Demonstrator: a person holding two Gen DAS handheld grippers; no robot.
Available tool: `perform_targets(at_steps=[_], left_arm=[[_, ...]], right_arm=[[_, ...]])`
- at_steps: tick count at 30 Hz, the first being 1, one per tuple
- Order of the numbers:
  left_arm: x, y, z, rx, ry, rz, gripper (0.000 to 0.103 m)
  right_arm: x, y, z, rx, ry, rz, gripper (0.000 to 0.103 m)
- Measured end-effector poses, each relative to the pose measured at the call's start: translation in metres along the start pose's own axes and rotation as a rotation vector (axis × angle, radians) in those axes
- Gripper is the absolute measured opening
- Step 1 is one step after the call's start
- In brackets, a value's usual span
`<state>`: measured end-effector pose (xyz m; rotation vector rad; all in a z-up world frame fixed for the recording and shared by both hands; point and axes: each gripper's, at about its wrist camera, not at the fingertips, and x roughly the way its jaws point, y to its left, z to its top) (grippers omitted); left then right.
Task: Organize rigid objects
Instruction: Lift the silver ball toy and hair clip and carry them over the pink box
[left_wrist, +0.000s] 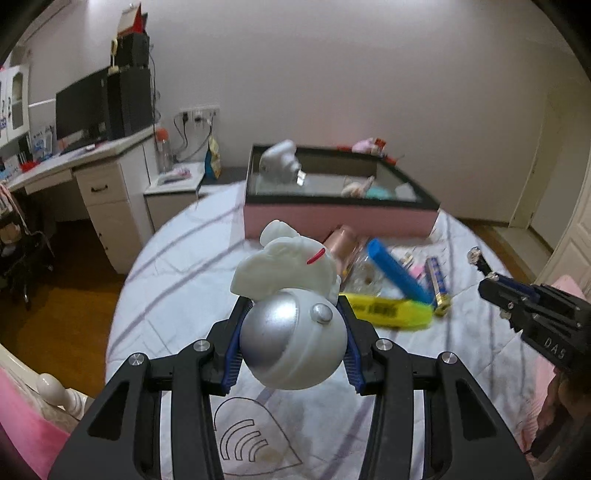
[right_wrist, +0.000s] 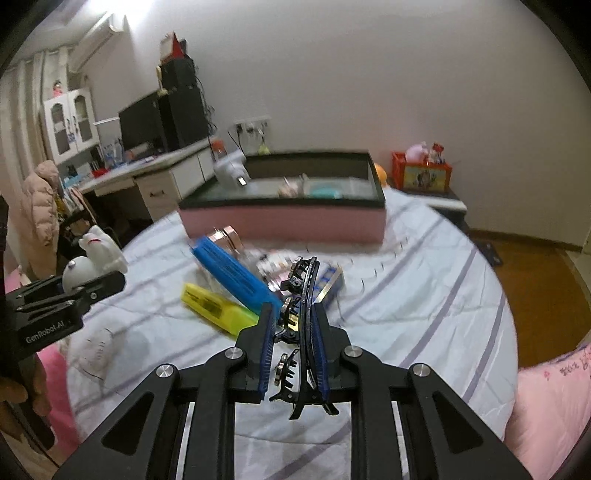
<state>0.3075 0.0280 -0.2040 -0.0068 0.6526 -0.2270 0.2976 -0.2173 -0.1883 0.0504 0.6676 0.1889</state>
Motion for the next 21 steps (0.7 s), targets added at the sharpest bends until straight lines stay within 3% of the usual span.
perform_targets(at_steps=[4,11,21], left_arm=[[-0.027,-0.01,0.009,0.004,-0.087,0.062,0.046],[-0.072,-0.035,0.023,0.027,-0.238,0.078,0.046],[-0.093,-0.049,0.031,0.042,-0.304,0.069,0.046]], right_arm=[[-0.022,0.013,0.009,-0.019,-0.077,0.02,0.019],[-0.061,0.035,0.027,-0.058,-0.256,0.03,0.02],[-0.066,0.039,0.04,-0.059,-0.315,-0.003,0.02]])
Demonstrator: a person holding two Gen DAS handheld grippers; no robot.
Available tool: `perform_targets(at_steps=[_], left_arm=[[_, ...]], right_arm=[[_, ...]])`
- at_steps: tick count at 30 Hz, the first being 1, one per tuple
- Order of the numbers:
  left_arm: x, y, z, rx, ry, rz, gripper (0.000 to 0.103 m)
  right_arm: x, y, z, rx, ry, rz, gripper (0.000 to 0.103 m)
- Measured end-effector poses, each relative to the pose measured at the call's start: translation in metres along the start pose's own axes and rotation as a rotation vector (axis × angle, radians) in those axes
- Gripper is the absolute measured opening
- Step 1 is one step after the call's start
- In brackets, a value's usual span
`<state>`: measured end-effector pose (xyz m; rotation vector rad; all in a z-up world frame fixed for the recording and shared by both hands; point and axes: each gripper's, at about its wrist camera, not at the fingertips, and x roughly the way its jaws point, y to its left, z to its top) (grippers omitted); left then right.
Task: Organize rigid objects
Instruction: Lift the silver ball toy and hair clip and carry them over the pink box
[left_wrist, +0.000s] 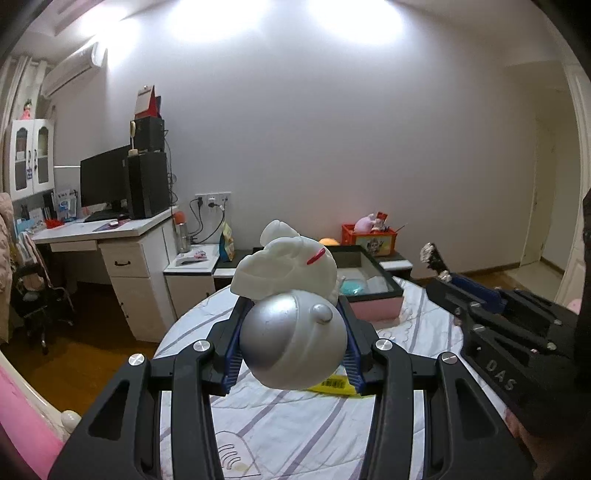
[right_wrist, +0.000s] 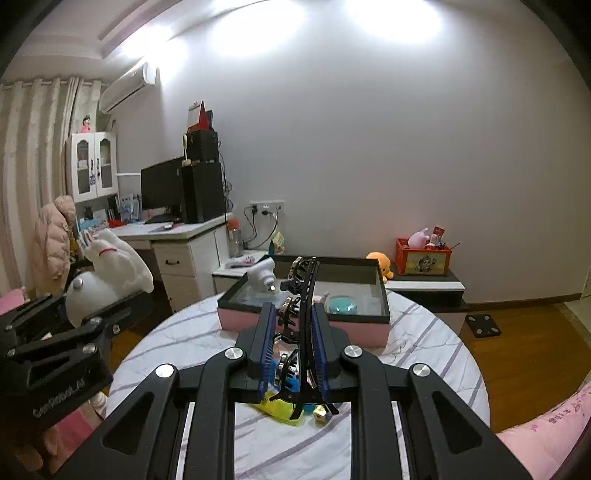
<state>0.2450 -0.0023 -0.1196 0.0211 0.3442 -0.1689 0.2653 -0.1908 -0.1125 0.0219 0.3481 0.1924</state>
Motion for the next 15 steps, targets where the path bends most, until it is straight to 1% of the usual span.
perform_targets(at_steps=[3,10,15], left_arm=[[0.001,0.0,0.002,-0.011,0.008,-0.019,0.046],[0.009,-0.005,0.004,-0.001,0.011,-0.03,0.046],[0.036,-0.008,0.016,0.019,0.021,-0.044,0.046]], right_arm=[[0.0,0.0,0.002,-0.003,-0.001,0.002,0.02],[0.011,-0.003,0.006,-0.001,0.012,0.008,0.02],[0.03,-0.008,0.014,-0.02,0.022,0.008,0.02]])
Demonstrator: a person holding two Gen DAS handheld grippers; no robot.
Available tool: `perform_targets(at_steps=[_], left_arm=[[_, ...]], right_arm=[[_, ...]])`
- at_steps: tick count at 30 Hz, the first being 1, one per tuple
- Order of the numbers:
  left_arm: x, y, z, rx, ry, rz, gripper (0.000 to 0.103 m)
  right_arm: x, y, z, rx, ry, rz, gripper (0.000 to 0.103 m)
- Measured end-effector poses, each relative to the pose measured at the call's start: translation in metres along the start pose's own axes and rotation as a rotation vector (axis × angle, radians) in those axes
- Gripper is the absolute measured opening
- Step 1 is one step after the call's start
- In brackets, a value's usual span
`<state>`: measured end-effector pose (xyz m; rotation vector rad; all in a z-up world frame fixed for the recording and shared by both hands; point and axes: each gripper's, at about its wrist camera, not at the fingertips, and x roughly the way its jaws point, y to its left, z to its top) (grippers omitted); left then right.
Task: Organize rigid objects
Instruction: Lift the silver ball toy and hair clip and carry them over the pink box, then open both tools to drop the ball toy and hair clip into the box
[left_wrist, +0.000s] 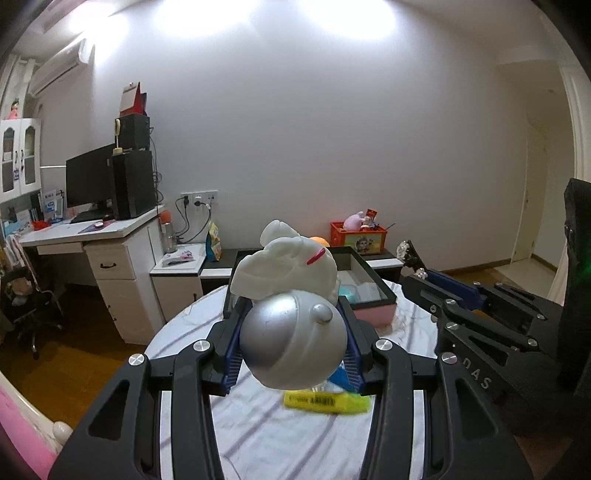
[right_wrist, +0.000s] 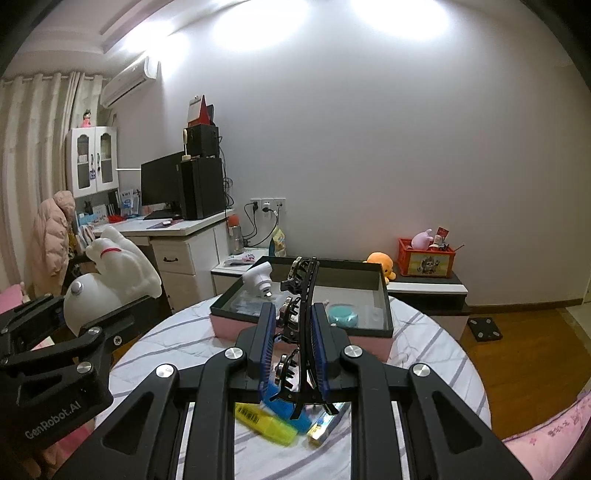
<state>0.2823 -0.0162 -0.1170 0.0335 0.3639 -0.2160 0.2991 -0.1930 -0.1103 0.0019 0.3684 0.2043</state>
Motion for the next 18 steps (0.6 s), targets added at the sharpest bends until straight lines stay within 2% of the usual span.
perform_targets(at_steps=[6,10,15,18], left_arm=[[0.065,0.006,0.023,-0.003,0.035,-0.048,0.046],[0.124,0.006,0.039,0.004,0.105,-0.096,0.046],[0.202,0.01,0.049,0.013,0.218,-0.109,0.046],[0.24,0.009,0.046,0.028,0.273,-0.085,0.046]], right_arm=[[0.052,-0.024,0.021,-0.003,0.048,0.004,0.02],[0.098,-0.039,0.03,-0.012,0.106,-0.001,0.02],[0.168,-0.062,0.037,-0.002,0.235,-0.018,0.02],[0.204,-0.071,0.032,0.001,0.307,-0.013,0.02]])
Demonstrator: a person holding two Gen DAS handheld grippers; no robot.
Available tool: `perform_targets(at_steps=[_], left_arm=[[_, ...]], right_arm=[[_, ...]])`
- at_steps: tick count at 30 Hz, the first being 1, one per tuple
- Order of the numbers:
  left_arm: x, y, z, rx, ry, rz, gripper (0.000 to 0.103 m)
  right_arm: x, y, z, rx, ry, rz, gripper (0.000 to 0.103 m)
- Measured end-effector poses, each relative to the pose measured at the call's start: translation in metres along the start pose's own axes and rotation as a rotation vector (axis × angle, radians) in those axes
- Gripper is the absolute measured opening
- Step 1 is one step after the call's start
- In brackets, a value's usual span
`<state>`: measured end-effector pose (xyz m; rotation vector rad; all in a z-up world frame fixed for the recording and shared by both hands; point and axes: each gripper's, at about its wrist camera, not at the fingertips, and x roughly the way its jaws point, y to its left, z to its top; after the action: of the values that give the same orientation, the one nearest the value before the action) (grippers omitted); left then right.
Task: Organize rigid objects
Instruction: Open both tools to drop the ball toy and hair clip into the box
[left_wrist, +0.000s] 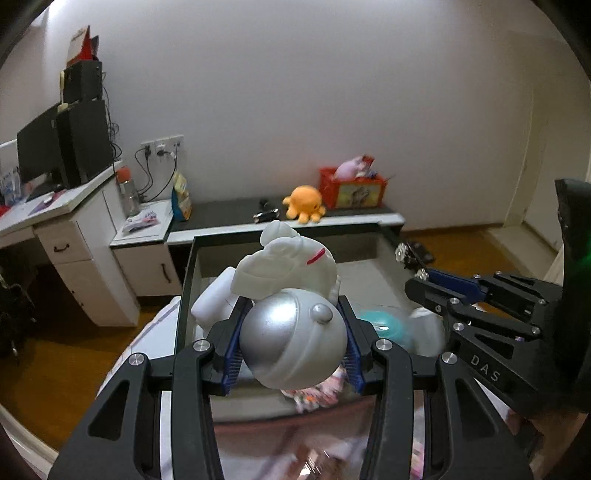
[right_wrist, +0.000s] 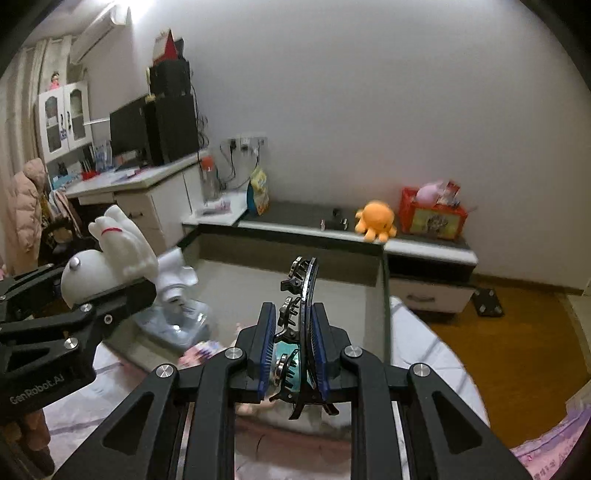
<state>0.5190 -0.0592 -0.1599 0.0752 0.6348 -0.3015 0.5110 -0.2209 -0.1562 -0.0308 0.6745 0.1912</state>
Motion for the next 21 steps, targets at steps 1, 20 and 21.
perform_targets(at_steps=[1,20,21], left_arm=[[0.011,0.0,0.001,0.006,0.017,-0.002,0.046],[0.053,-0.01,-0.008,0.033,0.133,-0.009,0.073],[0.046,-0.01,-0.008,0.038,0.122,-0.009,0.08]], right_arm=[[0.014,-0.003,0.0,0.005,0.035,0.001,0.02],[0.054,-0.025,-0.002,0.051,0.122,-0.064,0.066],[0.048,-0.024,-0.001,0.049,0.113,-0.064,0.066]])
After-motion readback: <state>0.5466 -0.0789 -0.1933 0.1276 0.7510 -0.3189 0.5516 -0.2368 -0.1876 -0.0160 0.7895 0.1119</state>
